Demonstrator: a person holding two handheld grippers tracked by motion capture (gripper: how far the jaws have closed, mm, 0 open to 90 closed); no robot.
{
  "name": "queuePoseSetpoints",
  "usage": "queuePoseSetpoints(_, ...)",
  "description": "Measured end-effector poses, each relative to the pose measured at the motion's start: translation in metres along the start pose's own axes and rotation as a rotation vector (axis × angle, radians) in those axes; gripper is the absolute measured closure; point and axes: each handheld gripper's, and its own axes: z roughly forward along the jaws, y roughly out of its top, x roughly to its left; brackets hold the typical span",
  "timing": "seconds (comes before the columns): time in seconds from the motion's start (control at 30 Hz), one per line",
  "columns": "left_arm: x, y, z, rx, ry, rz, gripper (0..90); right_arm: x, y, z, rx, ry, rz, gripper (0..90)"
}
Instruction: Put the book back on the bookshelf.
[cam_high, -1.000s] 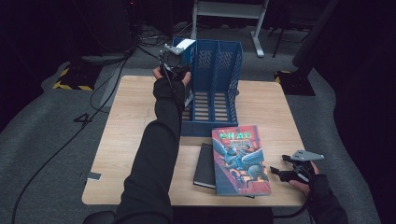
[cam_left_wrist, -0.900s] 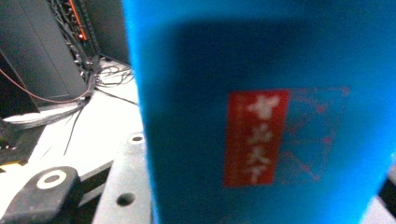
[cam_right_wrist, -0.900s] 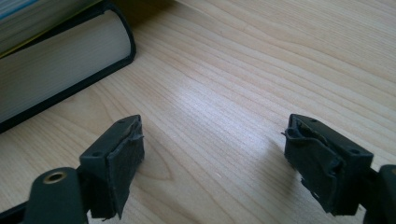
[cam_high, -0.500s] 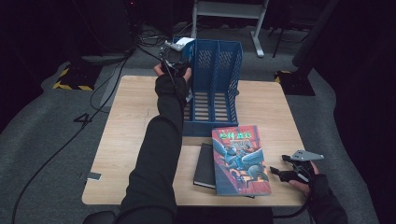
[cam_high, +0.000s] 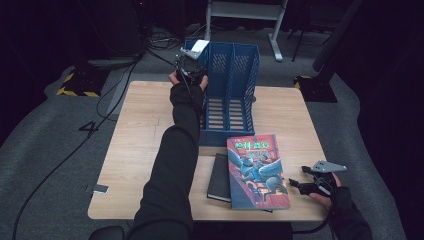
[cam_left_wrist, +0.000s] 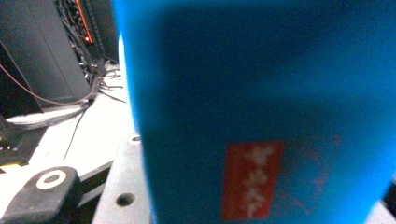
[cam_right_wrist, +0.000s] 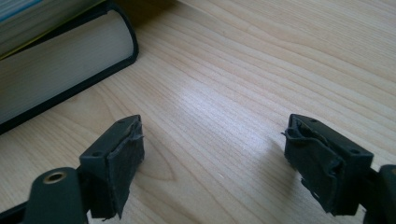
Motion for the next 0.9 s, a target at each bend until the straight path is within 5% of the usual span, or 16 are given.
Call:
queuePoseSetpoints(0.4,0.005,-0.022,0.008,0.051,-0.027,-0.025,60.3,0.0,0.0,0.0,0.001,0.001,-0.004,19.9)
queuePoseSetpoints(0.9,0.014,-0.034,-0.01,0.081,-0.057,-0.001,59.6,0.001,0.0,0.0,0.002,0.0,-0.002,19.9)
